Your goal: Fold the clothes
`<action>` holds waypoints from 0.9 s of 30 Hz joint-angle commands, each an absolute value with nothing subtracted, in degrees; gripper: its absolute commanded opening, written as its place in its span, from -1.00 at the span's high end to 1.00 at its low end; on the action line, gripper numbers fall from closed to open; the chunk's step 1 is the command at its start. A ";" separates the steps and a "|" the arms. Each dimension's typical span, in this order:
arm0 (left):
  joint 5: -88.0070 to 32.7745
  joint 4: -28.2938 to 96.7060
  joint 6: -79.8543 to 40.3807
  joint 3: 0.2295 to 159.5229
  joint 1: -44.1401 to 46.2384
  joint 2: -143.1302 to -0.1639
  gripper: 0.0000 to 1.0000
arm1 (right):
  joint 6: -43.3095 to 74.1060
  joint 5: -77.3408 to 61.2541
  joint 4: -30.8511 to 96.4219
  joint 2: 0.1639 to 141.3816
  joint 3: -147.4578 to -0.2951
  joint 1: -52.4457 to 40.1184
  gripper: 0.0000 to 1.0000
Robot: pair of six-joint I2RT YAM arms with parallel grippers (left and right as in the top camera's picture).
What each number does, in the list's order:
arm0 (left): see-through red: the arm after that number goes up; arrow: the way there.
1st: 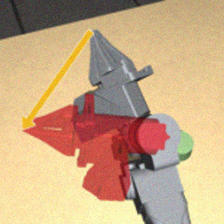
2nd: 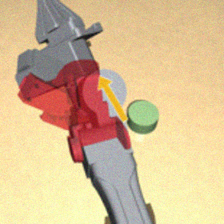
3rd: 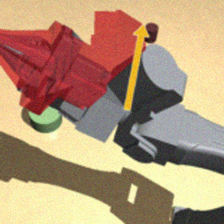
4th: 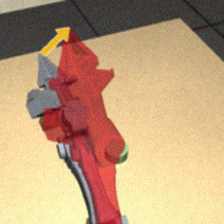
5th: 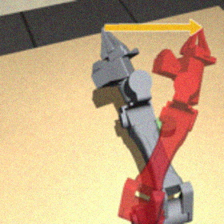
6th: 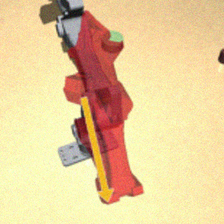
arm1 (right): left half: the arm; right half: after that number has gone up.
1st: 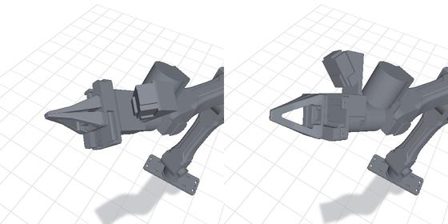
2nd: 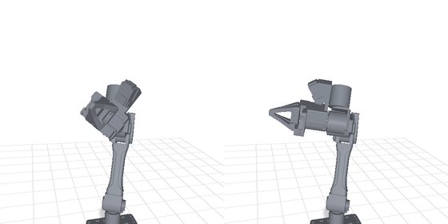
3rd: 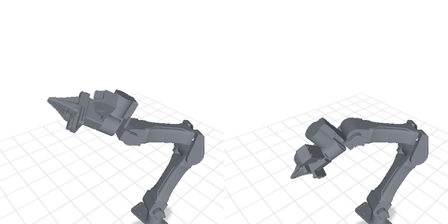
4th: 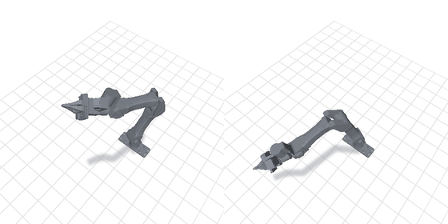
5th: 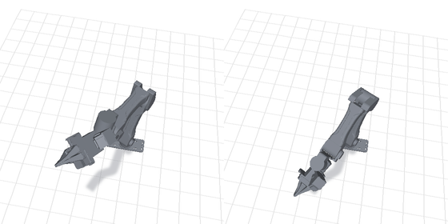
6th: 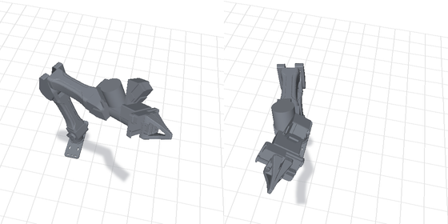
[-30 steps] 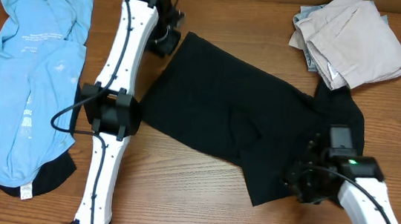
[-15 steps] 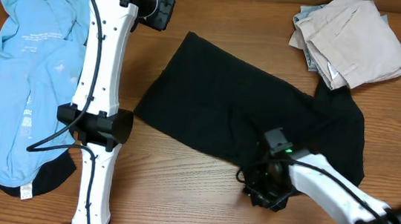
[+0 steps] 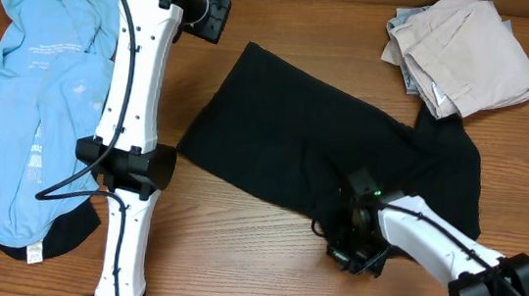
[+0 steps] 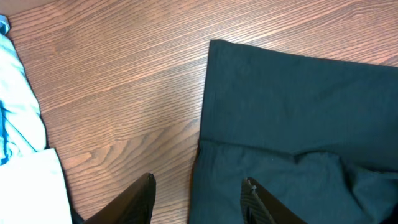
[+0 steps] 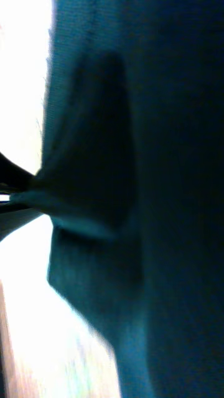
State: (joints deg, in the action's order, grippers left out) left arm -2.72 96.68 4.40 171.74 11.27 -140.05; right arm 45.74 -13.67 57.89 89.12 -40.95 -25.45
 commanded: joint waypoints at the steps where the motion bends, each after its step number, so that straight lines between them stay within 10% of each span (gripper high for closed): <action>1: -2.33 96.79 5.15 171.06 11.60 -141.40 0.07 | 42.57 -9.45 61.95 88.03 -46.94 -23.09 0.92; 27: -7.55 90.76 13.78 150.89 11.75 -142.82 -0.33 | 37.43 5.52 91.92 59.09 -76.90 -7.46 0.92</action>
